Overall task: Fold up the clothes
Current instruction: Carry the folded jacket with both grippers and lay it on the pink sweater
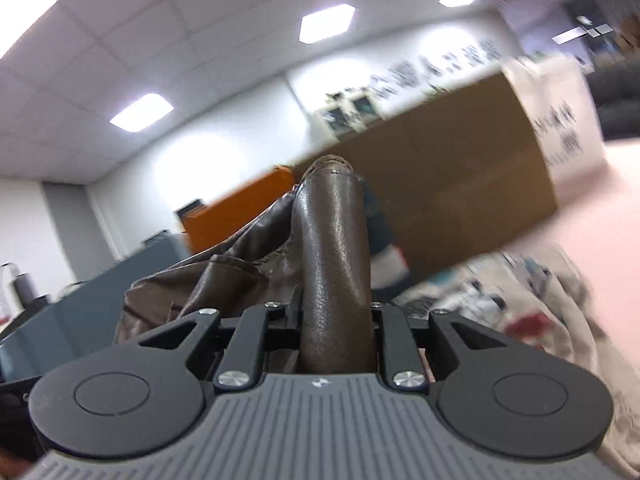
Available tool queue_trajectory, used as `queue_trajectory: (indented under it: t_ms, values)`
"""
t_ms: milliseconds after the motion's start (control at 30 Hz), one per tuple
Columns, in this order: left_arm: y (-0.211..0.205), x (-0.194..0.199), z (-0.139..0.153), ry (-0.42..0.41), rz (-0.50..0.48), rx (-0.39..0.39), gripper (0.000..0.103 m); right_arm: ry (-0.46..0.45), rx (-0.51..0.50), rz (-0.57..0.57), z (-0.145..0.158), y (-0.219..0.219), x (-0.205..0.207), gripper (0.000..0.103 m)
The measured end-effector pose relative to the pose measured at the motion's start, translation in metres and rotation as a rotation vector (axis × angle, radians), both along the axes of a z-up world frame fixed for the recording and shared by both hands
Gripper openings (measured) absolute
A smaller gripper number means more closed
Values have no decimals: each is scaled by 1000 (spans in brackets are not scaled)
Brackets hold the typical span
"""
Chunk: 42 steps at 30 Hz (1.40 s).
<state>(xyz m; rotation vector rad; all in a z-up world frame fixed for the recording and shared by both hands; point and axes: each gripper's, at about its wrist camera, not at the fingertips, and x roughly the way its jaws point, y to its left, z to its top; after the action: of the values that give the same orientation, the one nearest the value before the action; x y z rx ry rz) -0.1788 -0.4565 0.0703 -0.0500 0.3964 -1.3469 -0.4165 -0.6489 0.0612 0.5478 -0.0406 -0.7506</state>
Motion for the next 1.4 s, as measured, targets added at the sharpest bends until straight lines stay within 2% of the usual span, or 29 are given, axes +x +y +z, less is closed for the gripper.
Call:
queue_trajectory:
  t_ms: [33, 67, 133, 200, 267, 333, 433, 567, 667, 733, 867, 900, 933, 1000, 1100, 1200, 1400]
  values:
    - [2, 1, -5, -34, 42, -8, 86, 2, 31, -23, -10, -7, -3, 26]
    - [1, 1, -8, -61, 72, -3, 91, -3, 62, -46, -21, -13, -7, 28]
    - [-2, 1, -14, -86, 97, 31, 94, -20, 136, -67, -36, -23, -12, 35]
    - [-10, 6, -24, -56, 78, 96, 94, -7, 176, -88, -46, -27, -11, 40]
    - [-16, 12, -42, 0, 74, 159, 95, 33, 173, -117, -51, -27, -9, 52]
    - [-19, 14, -55, 37, 75, 201, 96, 109, 161, -160, -54, -25, -6, 68]
    - [-17, 7, -63, 38, 84, 212, 100, 170, 147, -191, -59, -20, -3, 78]
    - [-13, 4, -66, 52, 90, 210, 100, 161, 147, -202, -62, -23, -4, 81]
    - [-14, 3, -57, 38, 106, 194, 103, 140, 93, -227, -61, -13, -5, 82]
    - [-10, 3, -52, 26, 104, 177, 103, 104, 36, -263, -55, -4, -8, 83]
    - [15, 3, -38, -10, 99, 140, 103, -22, -138, -373, -50, 21, -21, 86]
    - [22, 3, -34, -21, 100, 131, 103, -45, -179, -402, -49, 28, -24, 91]
    - [30, 3, -31, -34, 101, 127, 103, -56, -208, -419, -48, 35, -24, 103]
    - [46, 3, -24, -61, 95, 116, 103, -72, -259, -444, -44, 50, -24, 103]
    - [70, 2, -16, -83, 90, 93, 103, -83, -307, -412, -35, 78, -20, 103]
    - [92, 0, -10, -76, 81, 80, 103, -78, -312, -349, -28, 107, -12, 103]
    - [136, -4, -7, -42, 49, 77, 103, -60, -210, -177, -16, 169, 10, 103]
